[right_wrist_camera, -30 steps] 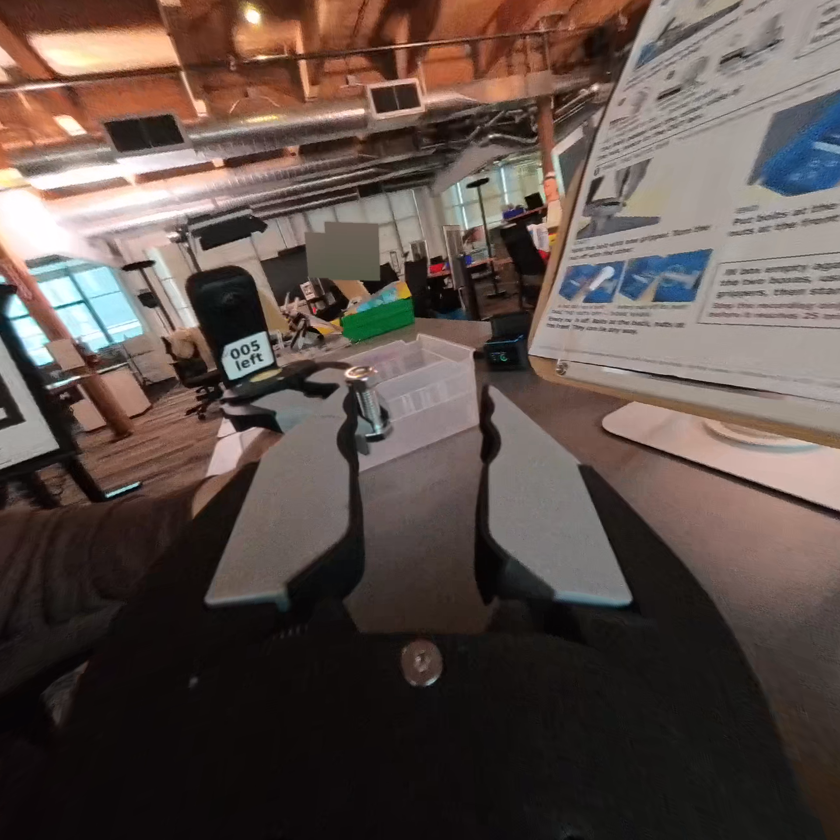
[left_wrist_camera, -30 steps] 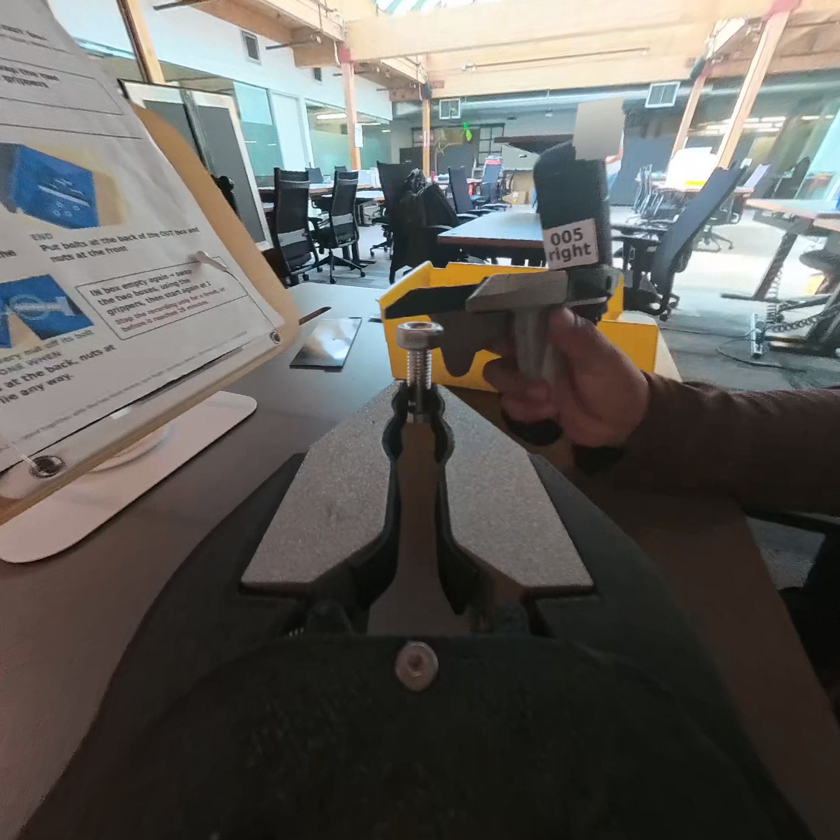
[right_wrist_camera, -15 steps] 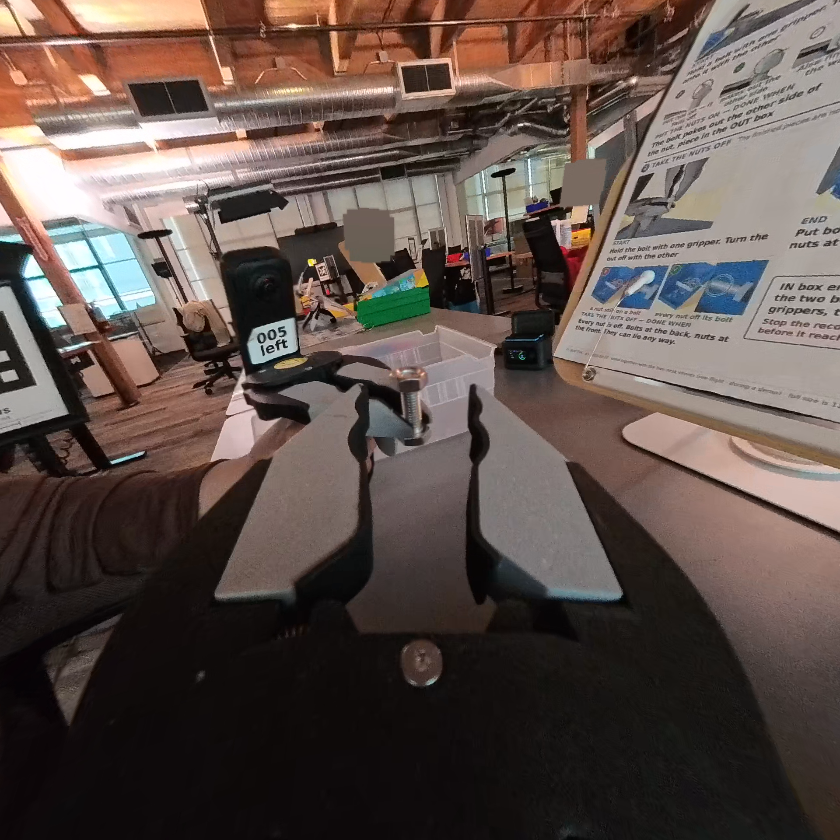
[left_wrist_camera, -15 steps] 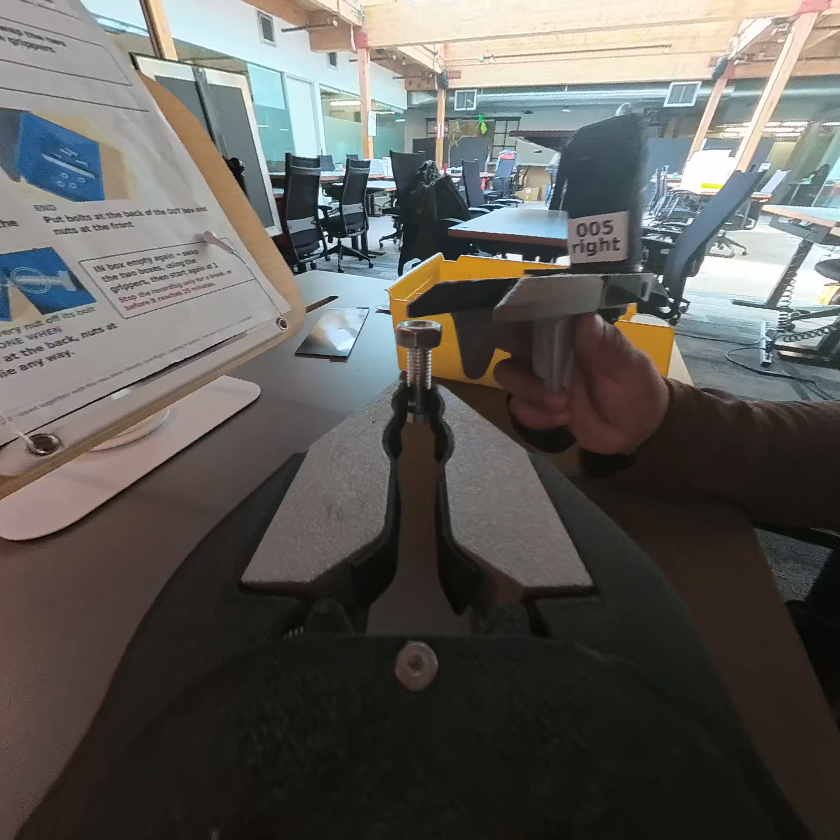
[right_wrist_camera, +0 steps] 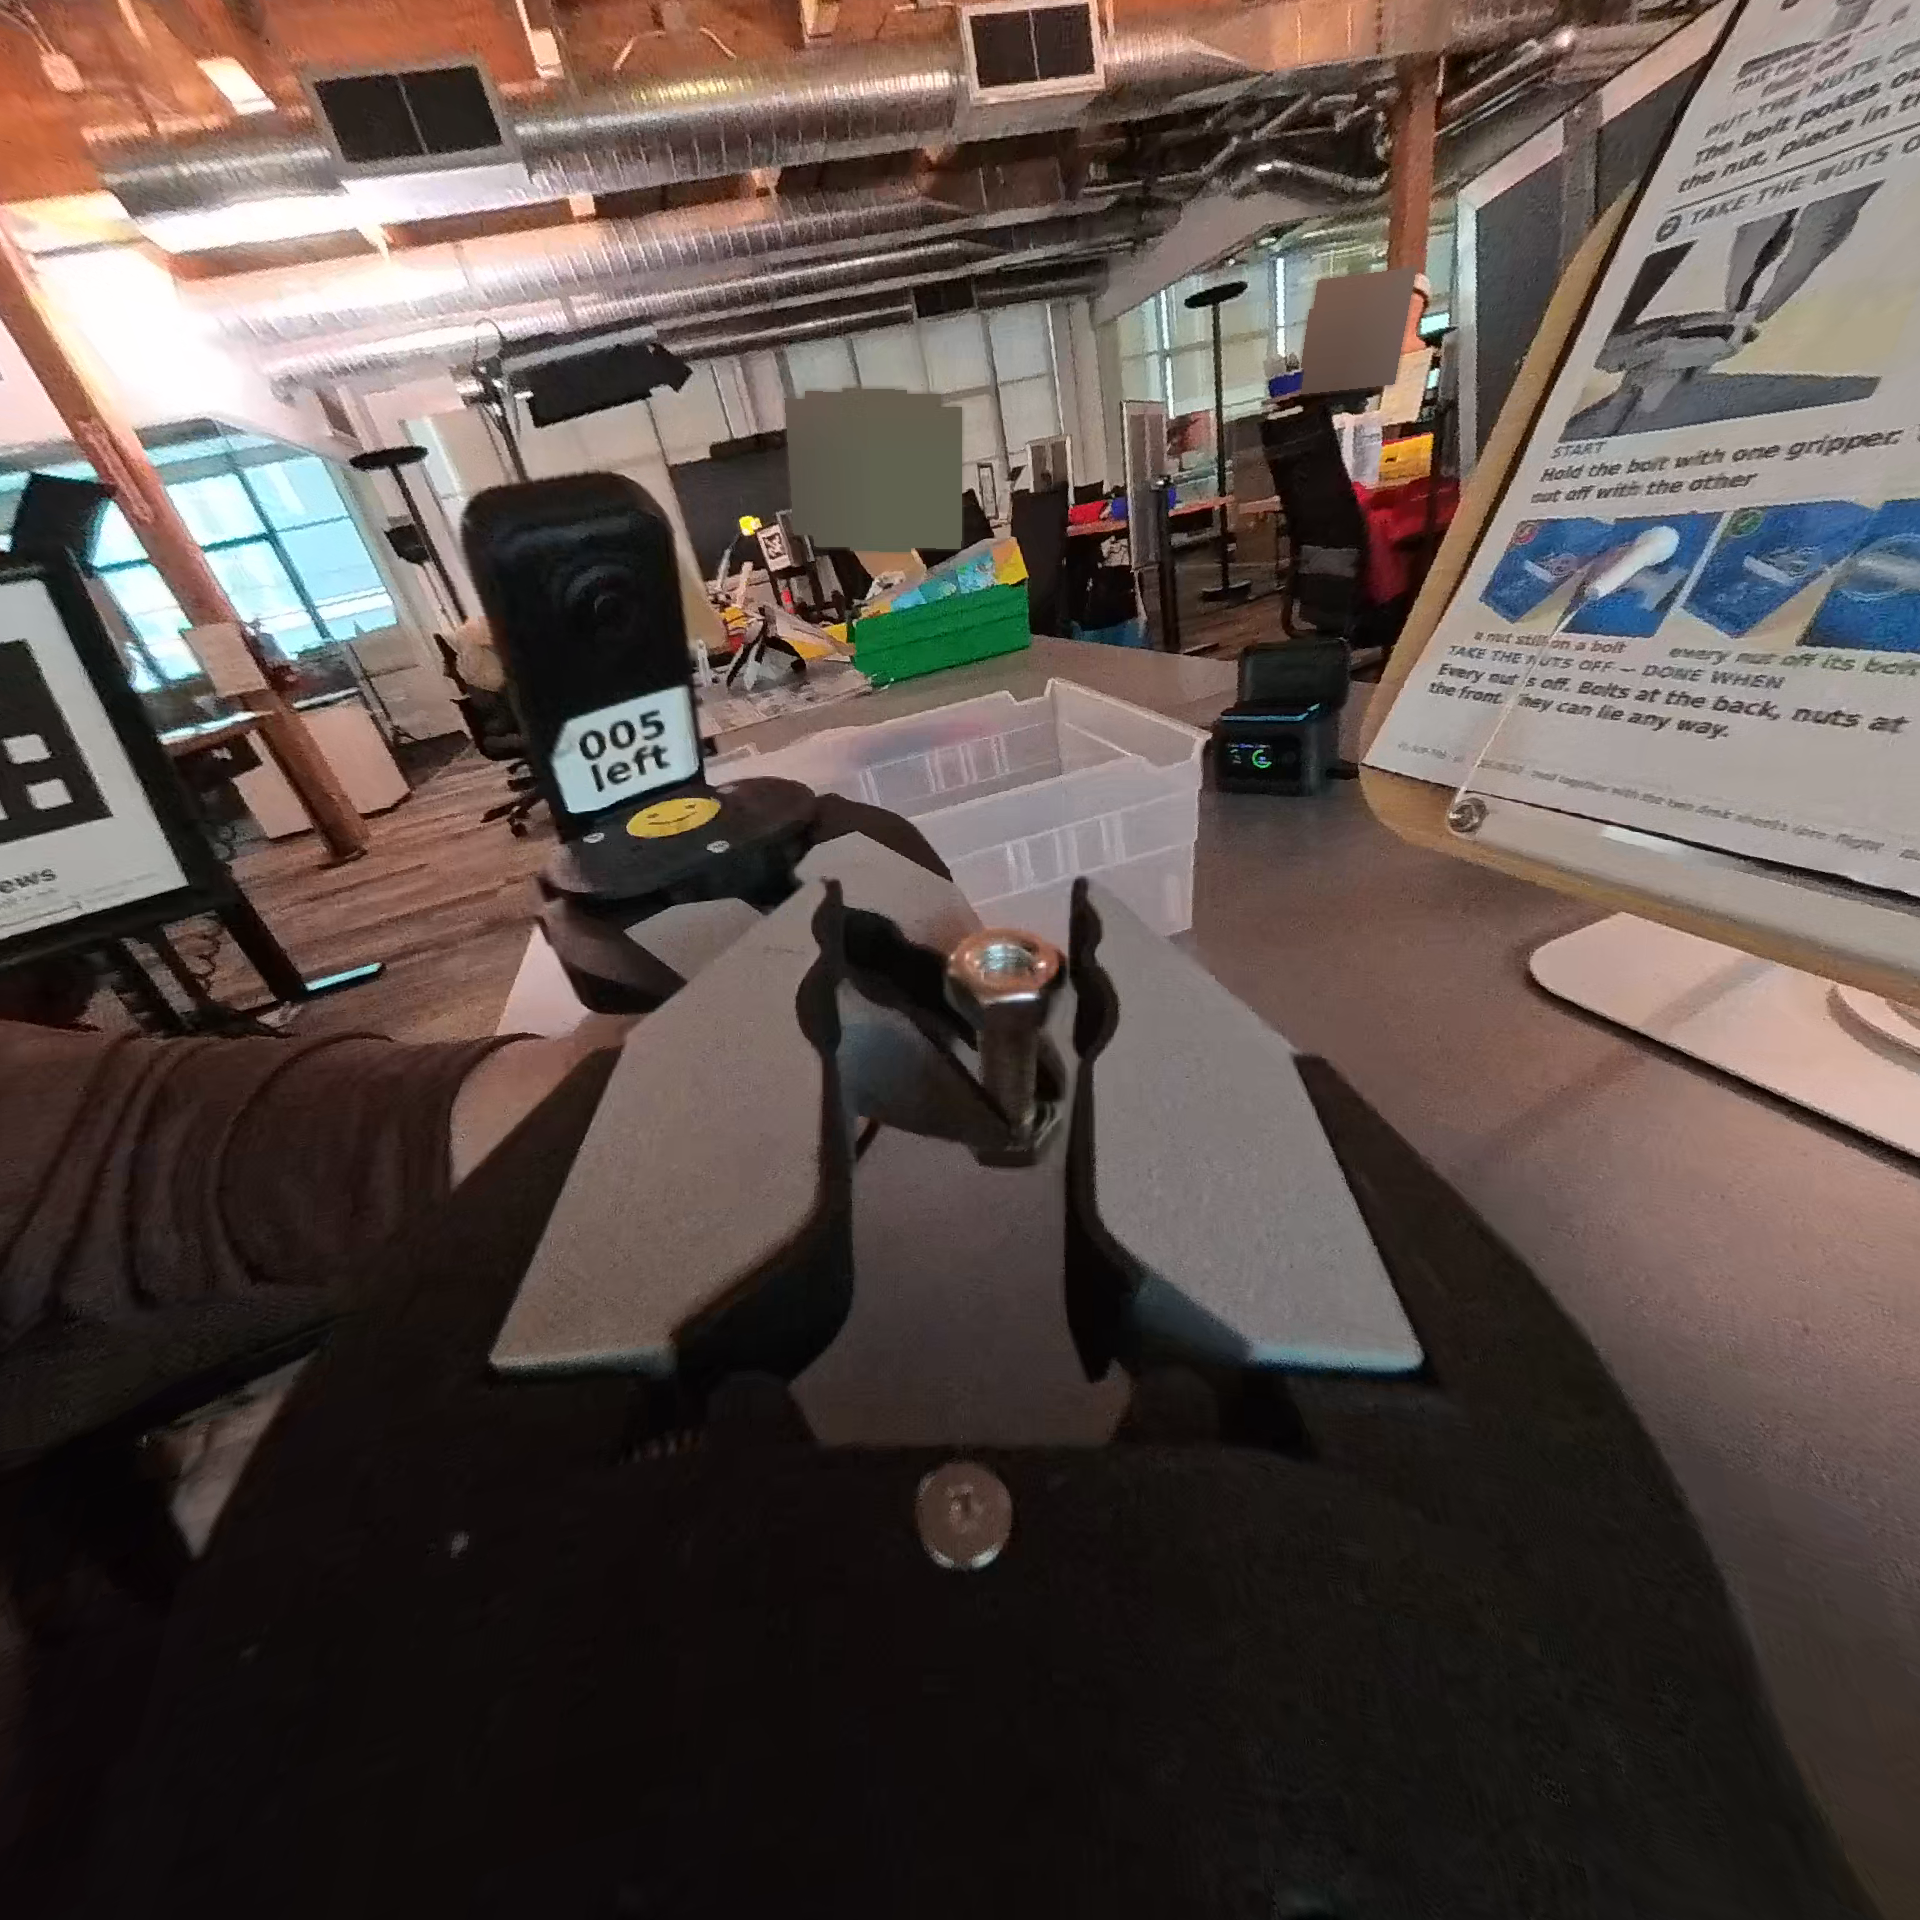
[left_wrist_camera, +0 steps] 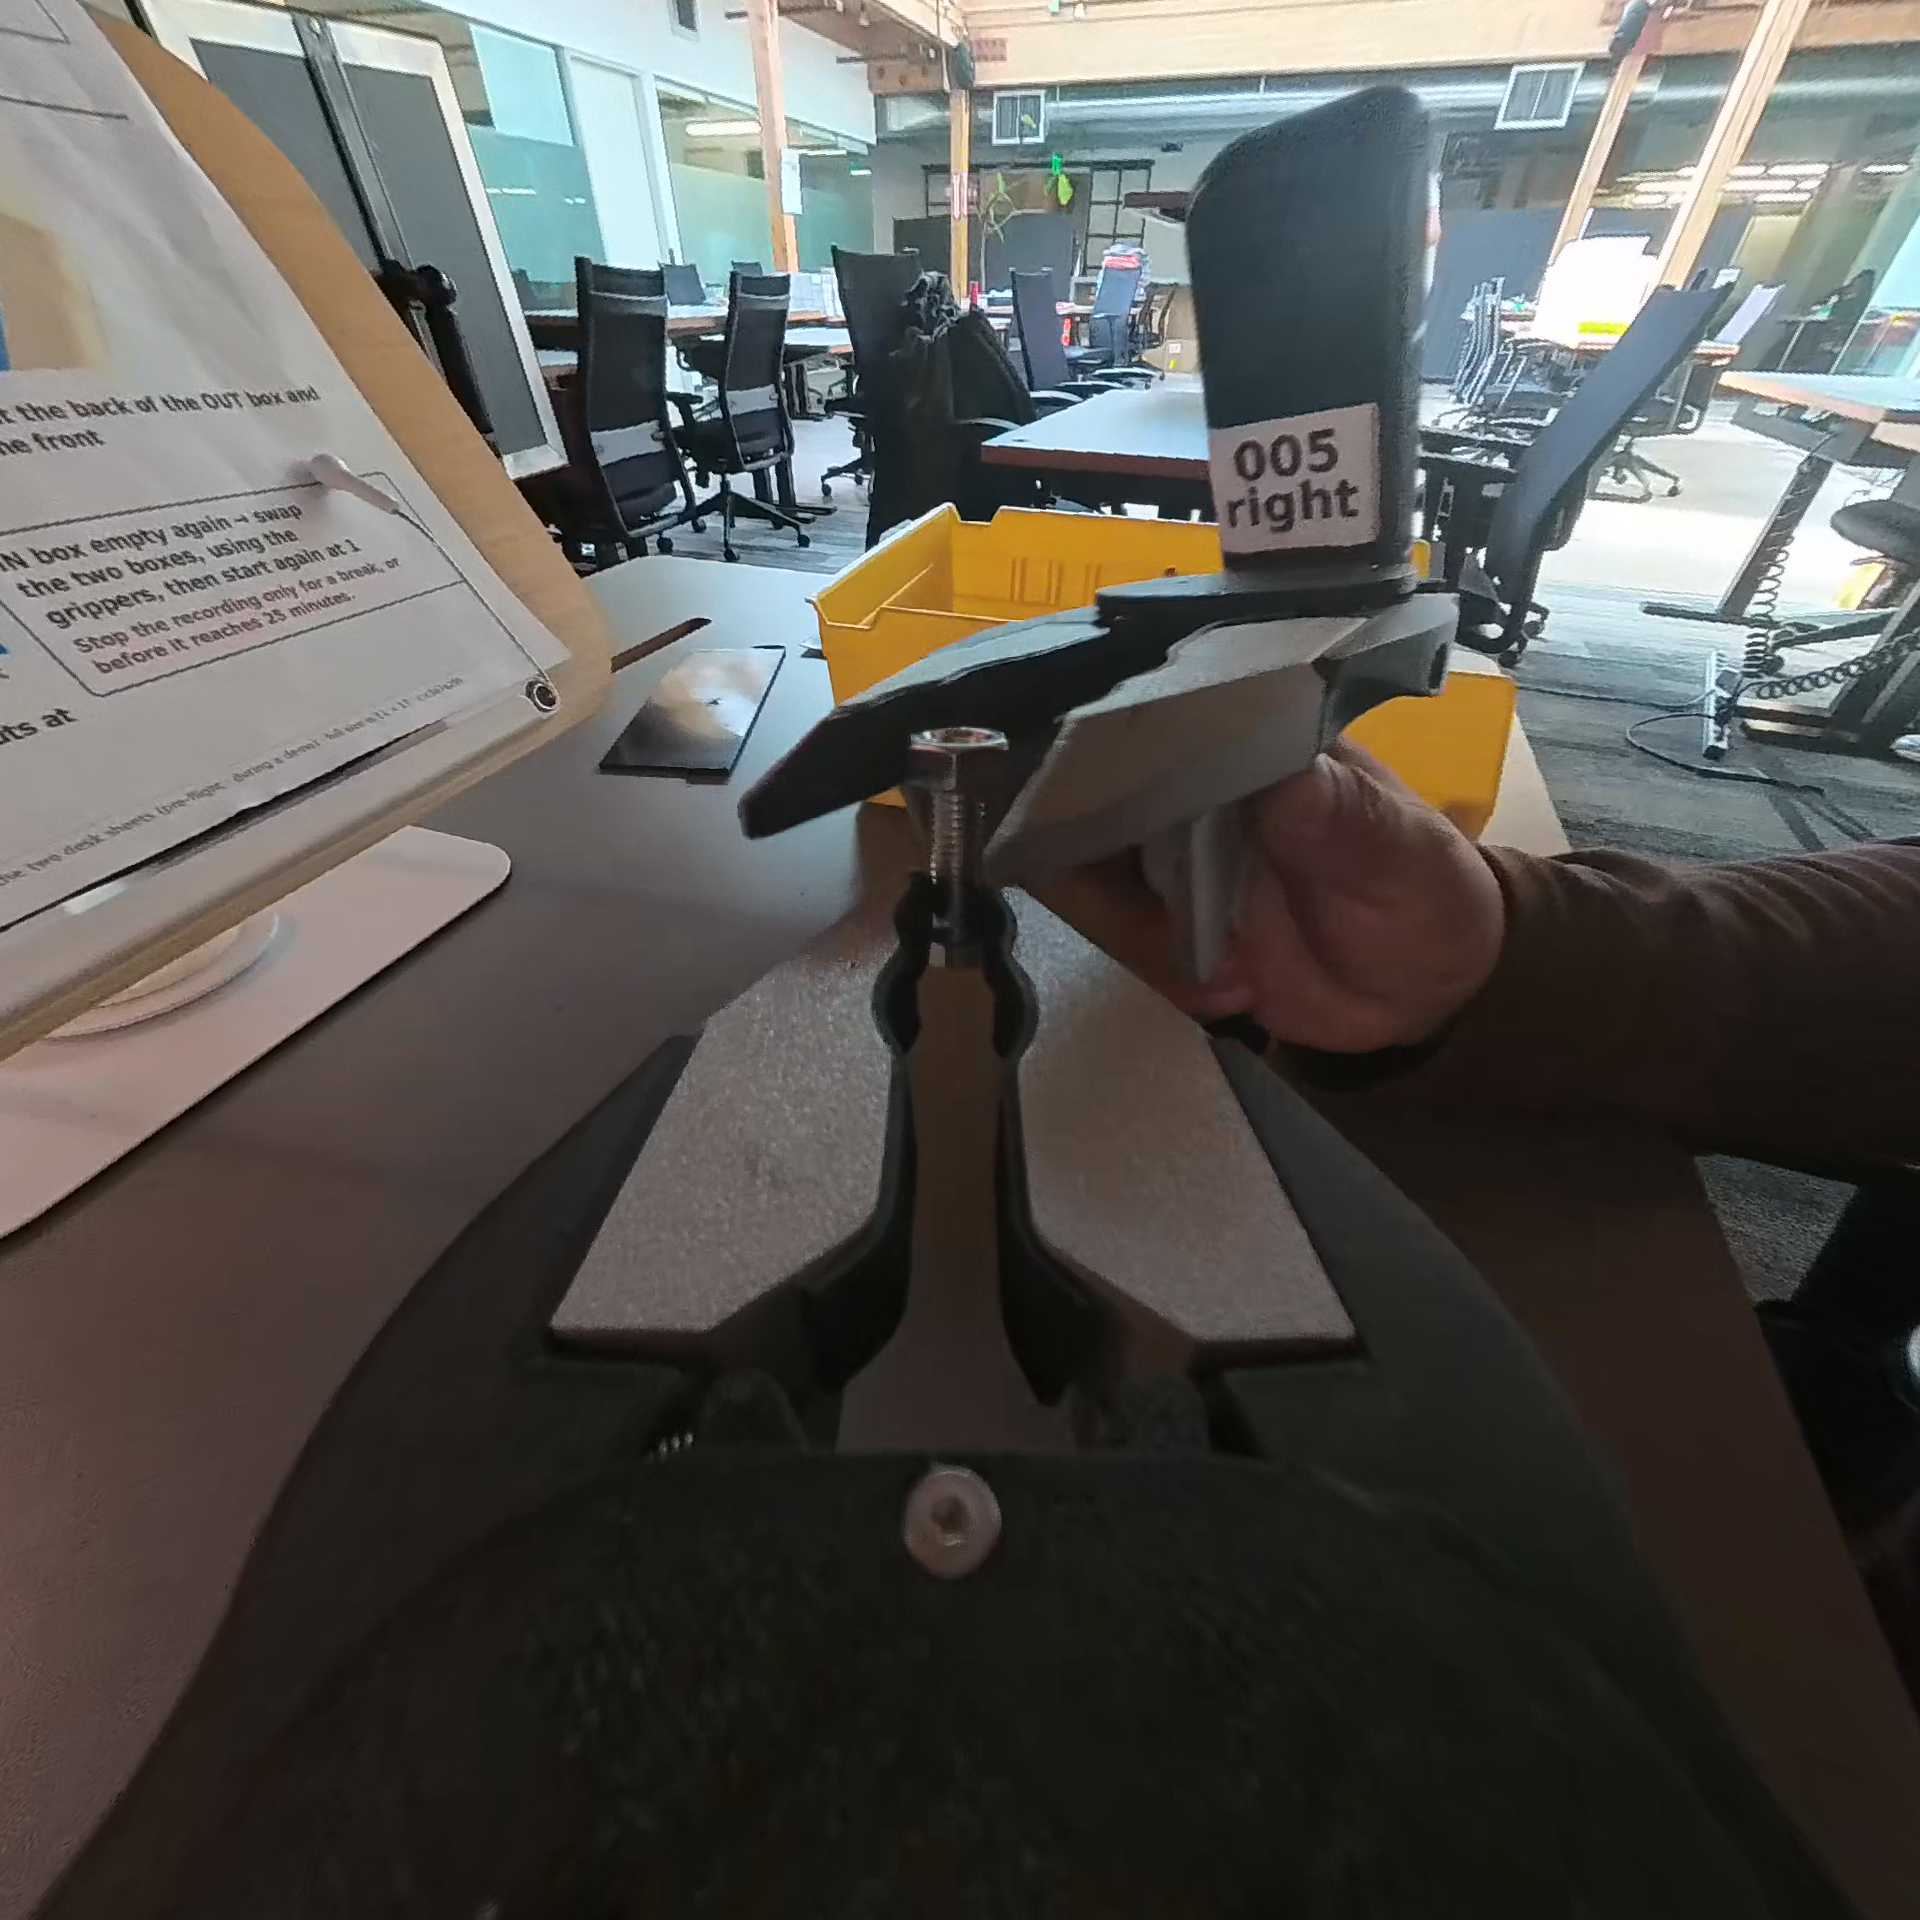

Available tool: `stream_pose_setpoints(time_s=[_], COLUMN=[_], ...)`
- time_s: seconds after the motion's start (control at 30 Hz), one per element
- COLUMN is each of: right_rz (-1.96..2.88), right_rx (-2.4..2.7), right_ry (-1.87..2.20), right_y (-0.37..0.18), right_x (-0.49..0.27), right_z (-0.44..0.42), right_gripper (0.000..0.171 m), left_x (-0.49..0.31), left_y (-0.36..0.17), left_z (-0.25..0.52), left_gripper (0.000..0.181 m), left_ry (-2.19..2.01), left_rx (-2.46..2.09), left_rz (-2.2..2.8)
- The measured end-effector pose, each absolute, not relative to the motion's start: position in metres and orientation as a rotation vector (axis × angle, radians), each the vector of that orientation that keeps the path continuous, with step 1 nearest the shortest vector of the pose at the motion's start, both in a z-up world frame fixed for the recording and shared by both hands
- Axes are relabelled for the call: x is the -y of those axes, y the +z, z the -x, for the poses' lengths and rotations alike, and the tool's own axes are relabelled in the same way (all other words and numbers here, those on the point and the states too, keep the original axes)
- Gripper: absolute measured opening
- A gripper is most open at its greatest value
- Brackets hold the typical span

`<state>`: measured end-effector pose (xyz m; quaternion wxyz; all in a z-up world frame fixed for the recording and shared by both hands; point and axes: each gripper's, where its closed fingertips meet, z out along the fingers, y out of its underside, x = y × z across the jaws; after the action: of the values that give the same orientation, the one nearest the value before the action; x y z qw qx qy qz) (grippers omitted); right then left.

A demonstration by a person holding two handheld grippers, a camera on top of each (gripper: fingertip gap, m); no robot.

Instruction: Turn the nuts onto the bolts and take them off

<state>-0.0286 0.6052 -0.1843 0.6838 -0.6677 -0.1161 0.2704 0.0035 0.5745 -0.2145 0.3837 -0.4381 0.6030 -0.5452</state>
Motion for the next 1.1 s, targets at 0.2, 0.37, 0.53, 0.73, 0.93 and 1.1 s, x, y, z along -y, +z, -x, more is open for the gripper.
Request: stream_pose_setpoints(time_s=[0.2,0.37,0.53,0.73,0.93,1.1], right_rz=[1.506,1.536,1.521,1.547,1.573,1.558], right_rx=[0.152,0.149,0.137,0.194,0.201,0.251], right_ry=[0.464,0.466,0.612,0.573,0.564,0.539], right_y=[-0.184,-0.19,-0.191,-0.194,-0.197,-0.191], right_x=[-0.6,-0.605,-0.614,-0.622,-0.622,-0.617], right_z=[-0.002,0.001,0.018,0.027,0.022,0.023], right_gripper=[0.037,0.03,0.026,0.022,0.015,0.014], left_x=[-0.601,-0.61,-0.59,-0.579,-0.578,-0.57], left_y=[-0.211,-0.216,-0.217,-0.222,-0.221,-0.217], left_z=[-0.001,-0.001,-0.005,-0.006,-0.007,-0.002], left_gripper=[0.008,0.008,0.008,0.008,0.008,0.008], left_ry=[-1.36,-1.302,-1.314,-1.307,-1.366,-1.581], left_rx=[-1.439,-1.443,-1.5,-1.547,-1.542,-1.566], left_rz=[1.192,1.224,1.177,1.155,1.172,1.184])
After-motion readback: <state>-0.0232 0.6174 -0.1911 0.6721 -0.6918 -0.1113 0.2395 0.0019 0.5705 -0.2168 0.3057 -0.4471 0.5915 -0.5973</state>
